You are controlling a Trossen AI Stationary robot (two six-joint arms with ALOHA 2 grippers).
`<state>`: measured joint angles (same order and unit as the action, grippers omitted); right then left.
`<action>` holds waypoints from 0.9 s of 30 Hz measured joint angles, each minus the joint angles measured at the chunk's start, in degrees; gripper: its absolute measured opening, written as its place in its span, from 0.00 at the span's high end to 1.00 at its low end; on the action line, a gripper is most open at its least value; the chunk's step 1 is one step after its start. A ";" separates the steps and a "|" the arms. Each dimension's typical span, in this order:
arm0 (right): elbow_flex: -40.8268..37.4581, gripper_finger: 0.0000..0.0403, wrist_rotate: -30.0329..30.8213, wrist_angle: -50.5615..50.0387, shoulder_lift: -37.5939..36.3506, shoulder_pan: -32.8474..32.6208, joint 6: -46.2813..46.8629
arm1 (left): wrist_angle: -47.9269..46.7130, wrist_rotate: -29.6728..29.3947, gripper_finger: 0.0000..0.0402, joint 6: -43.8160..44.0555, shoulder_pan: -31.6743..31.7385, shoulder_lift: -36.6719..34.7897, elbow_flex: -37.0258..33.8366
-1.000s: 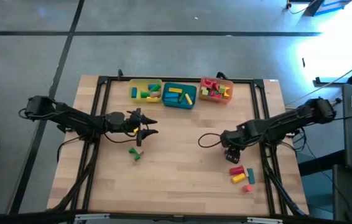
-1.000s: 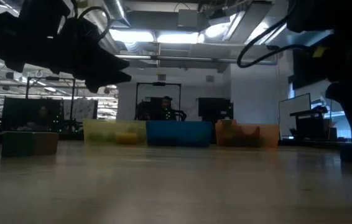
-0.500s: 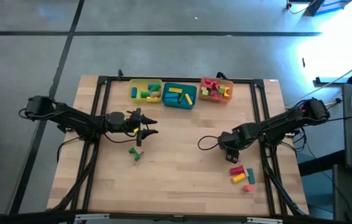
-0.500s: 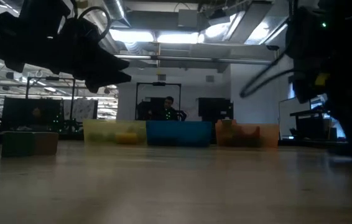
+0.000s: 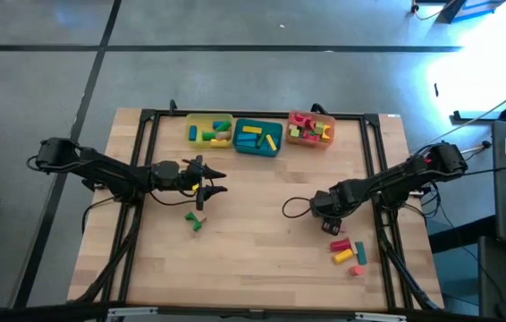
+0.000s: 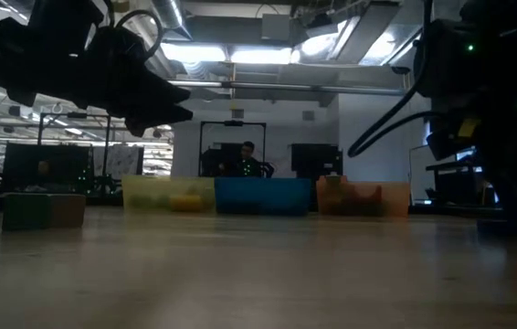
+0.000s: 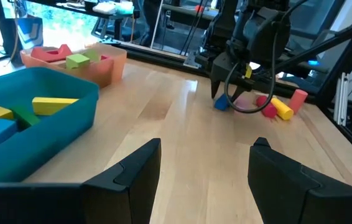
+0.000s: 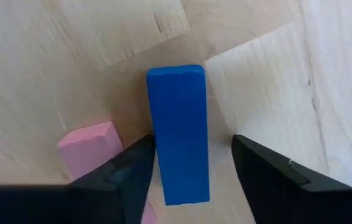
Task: Sort blocks by size
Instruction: Put the blue rectangle block into the blue bin
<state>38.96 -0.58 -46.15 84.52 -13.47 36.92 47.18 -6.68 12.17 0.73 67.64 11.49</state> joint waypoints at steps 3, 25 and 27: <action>-0.09 0.55 -0.47 0.77 -0.15 -0.02 0.01 | -0.02 0.00 0.49 0.08 0.00 0.00 0.00; 3.89 0.70 12.69 43.57 0.08 6.35 -20.07 | 1.82 0.02 0.49 0.93 0.00 0.02 0.07; 3.89 0.72 15.90 48.43 0.08 9.26 -25.08 | 1.77 0.02 0.49 0.93 0.00 0.02 0.07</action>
<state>42.85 15.32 2.28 84.60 -4.22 11.84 48.94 -6.66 13.10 0.73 67.66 11.55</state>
